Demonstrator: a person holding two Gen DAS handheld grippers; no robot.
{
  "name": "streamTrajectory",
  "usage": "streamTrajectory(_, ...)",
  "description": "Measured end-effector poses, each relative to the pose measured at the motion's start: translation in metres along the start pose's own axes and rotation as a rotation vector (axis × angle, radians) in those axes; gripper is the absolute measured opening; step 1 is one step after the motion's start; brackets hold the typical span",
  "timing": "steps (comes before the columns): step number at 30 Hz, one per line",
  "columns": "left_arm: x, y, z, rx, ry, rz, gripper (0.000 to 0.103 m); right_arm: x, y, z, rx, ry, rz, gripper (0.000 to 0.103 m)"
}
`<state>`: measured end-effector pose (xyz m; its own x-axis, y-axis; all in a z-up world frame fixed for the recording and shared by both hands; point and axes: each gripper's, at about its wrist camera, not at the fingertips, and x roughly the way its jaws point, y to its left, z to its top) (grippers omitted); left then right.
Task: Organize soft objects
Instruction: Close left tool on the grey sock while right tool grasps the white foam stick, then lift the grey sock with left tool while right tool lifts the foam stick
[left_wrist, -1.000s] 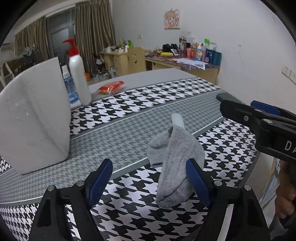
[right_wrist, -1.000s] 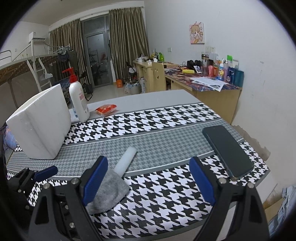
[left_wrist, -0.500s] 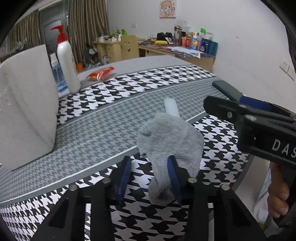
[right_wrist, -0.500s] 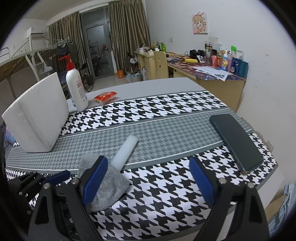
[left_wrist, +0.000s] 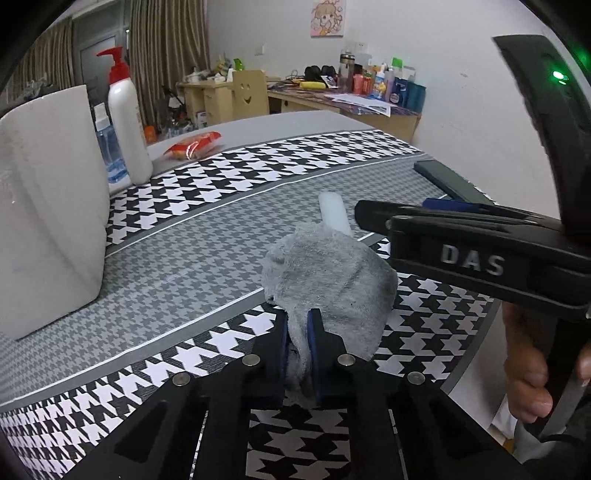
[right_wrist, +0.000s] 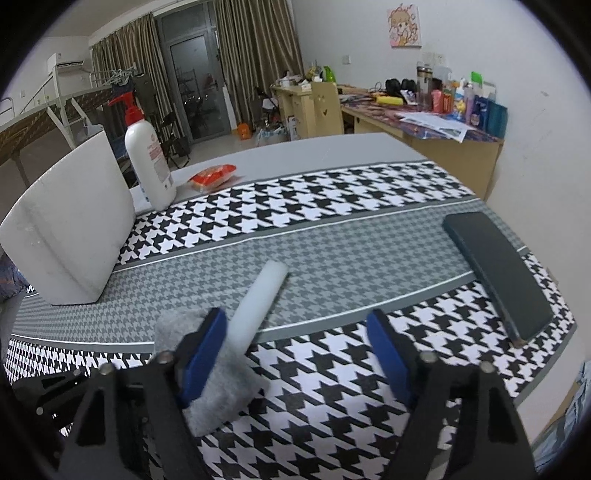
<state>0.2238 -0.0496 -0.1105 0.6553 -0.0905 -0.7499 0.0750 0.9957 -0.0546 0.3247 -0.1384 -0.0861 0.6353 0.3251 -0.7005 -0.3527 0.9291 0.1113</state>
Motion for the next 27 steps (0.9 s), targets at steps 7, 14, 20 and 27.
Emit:
streamTrajectory(7,-0.005,0.002,-0.005,0.008,-0.004,0.000,0.011,0.017,0.013,0.003,-0.008,0.049,0.026,0.067)
streamTrajectory(14,-0.009,0.009,-0.006,0.002,-0.008,0.014,0.010,0.034,0.018,0.007,0.001,0.112,0.047,0.051)
streamTrajectory(20,-0.010,0.018,-0.008,-0.015,-0.003,0.043,0.011,0.041,0.021,0.007,-0.006,0.132,0.086,0.024)
streamTrajectory(27,-0.014,0.028,-0.008,-0.033,-0.006,0.074,0.011,0.035,0.018,0.008,-0.029,0.117,0.077,0.019)
